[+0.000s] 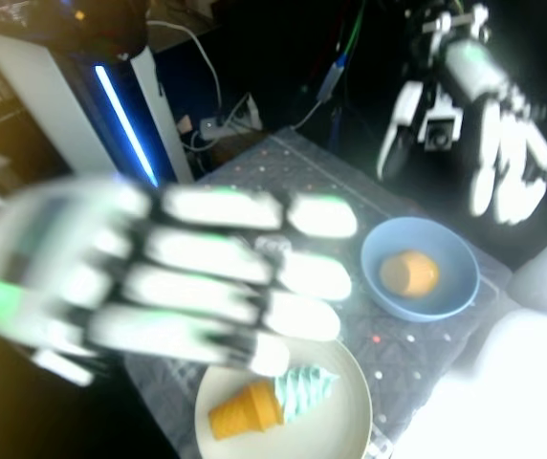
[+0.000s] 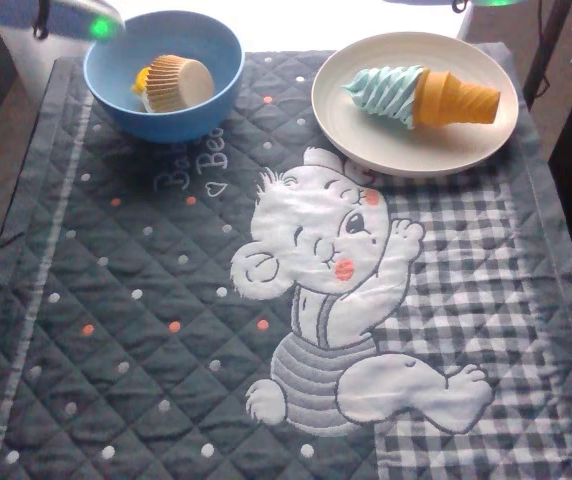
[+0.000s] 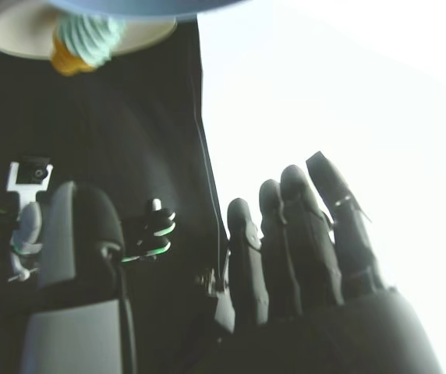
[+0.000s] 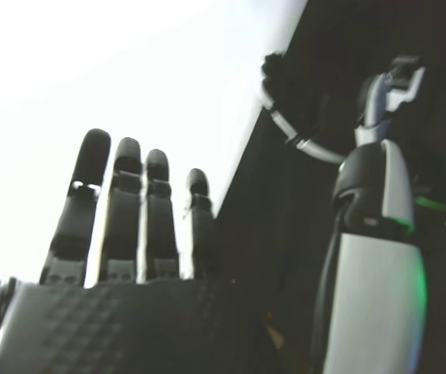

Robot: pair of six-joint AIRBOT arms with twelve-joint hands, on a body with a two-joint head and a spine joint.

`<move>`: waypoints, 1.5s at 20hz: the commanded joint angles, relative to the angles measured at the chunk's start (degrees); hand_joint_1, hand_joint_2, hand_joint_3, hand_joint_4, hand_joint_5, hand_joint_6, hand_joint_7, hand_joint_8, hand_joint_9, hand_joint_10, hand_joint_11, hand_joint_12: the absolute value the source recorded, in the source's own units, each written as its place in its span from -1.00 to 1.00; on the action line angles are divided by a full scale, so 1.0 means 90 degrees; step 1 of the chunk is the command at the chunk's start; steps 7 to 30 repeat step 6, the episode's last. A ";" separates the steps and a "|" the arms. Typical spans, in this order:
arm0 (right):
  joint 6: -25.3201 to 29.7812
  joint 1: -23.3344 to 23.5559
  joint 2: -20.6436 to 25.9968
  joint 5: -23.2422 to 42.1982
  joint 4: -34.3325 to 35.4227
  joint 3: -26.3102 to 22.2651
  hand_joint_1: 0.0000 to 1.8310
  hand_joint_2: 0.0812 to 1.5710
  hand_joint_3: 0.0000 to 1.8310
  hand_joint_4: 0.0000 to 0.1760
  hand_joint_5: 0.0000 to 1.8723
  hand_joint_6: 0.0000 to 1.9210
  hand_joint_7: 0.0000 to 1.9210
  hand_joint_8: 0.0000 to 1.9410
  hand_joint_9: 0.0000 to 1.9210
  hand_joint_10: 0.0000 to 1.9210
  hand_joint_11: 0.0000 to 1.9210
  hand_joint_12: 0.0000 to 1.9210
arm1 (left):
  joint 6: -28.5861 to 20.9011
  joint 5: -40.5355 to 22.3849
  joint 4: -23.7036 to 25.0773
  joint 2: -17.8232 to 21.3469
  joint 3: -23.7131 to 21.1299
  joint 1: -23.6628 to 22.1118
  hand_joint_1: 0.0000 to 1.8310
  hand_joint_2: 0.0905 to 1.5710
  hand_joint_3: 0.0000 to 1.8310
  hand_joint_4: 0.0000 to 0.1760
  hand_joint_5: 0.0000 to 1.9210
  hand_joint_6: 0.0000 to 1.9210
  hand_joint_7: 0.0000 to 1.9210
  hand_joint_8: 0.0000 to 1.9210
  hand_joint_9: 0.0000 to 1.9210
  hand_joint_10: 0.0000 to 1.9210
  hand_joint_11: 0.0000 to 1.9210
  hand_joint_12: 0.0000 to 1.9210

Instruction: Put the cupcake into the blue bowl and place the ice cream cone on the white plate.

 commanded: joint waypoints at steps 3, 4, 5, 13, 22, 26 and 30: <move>0.0025 -0.0032 0.0306 0.1456 -0.0116 -0.0382 -0.28 0.04 -0.99 -0.07 -0.80 -0.99 -0.67 -0.99 -0.65 -0.99 -0.95 0.12 | 0.0201 -0.1400 -0.0495 0.0291 -0.0378 0.0144 0.08 0.01 -1.00 -0.04 -0.68 -1.00 -0.66 -1.00 -0.60 -1.00 -0.89 -0.30; 0.0024 -0.0080 0.0401 0.1613 -0.0133 -0.0498 -0.33 0.08 -0.99 -0.14 -0.83 -1.00 -0.70 -1.00 -0.68 -0.99 -0.99 0.02 | 0.0336 -0.1590 -0.0610 0.0390 -0.0511 0.0240 0.07 0.01 -1.00 0.04 -0.72 -1.00 -0.69 -1.00 -0.63 -1.00 -0.89 -0.36; 0.0024 -0.0173 0.0486 0.1813 -0.0150 -0.0604 -0.35 0.10 -0.99 -0.01 -0.85 -1.00 -0.71 -1.00 -0.67 -0.99 -1.00 0.00 | 0.0454 -0.1842 -0.0762 0.0500 -0.0656 0.0373 0.07 -0.01 -1.00 -0.15 -0.73 -1.00 -0.70 -1.00 -0.64 -1.00 -0.89 -0.38; 0.0023 -0.0257 0.0564 0.1962 -0.0184 -0.0708 -0.34 0.09 -0.99 -0.07 -0.85 -1.00 -0.70 -0.99 -0.65 -0.98 -1.00 -0.02 | 0.0524 -0.2064 -0.0904 0.0607 -0.0781 0.0519 0.07 -0.02 -1.00 -0.45 -0.75 -1.00 -0.69 -0.99 -0.64 -1.00 -0.88 -0.38; 0.0023 -0.0257 0.0564 0.1962 -0.0184 -0.0708 -0.34 0.09 -0.99 -0.07 -0.85 -1.00 -0.70 -0.99 -0.65 -0.98 -1.00 -0.02 | 0.0524 -0.2064 -0.0904 0.0607 -0.0781 0.0519 0.07 -0.02 -1.00 -0.45 -0.75 -1.00 -0.69 -0.99 -0.64 -1.00 -0.88 -0.38; 0.0023 -0.0257 0.0564 0.1962 -0.0184 -0.0708 -0.34 0.09 -0.99 -0.07 -0.85 -1.00 -0.70 -0.99 -0.65 -0.98 -1.00 -0.02 | 0.0524 -0.2064 -0.0904 0.0607 -0.0781 0.0519 0.07 -0.02 -1.00 -0.45 -0.75 -1.00 -0.69 -0.99 -0.64 -1.00 -0.88 -0.38; 0.0023 -0.0257 0.0564 0.1962 -0.0184 -0.0708 -0.34 0.09 -0.99 -0.07 -0.85 -1.00 -0.70 -0.99 -0.65 -0.98 -1.00 -0.02 | 0.0524 -0.2064 -0.0904 0.0607 -0.0781 0.0519 0.07 -0.02 -1.00 -0.45 -0.75 -1.00 -0.69 -0.99 -0.64 -1.00 -0.88 -0.38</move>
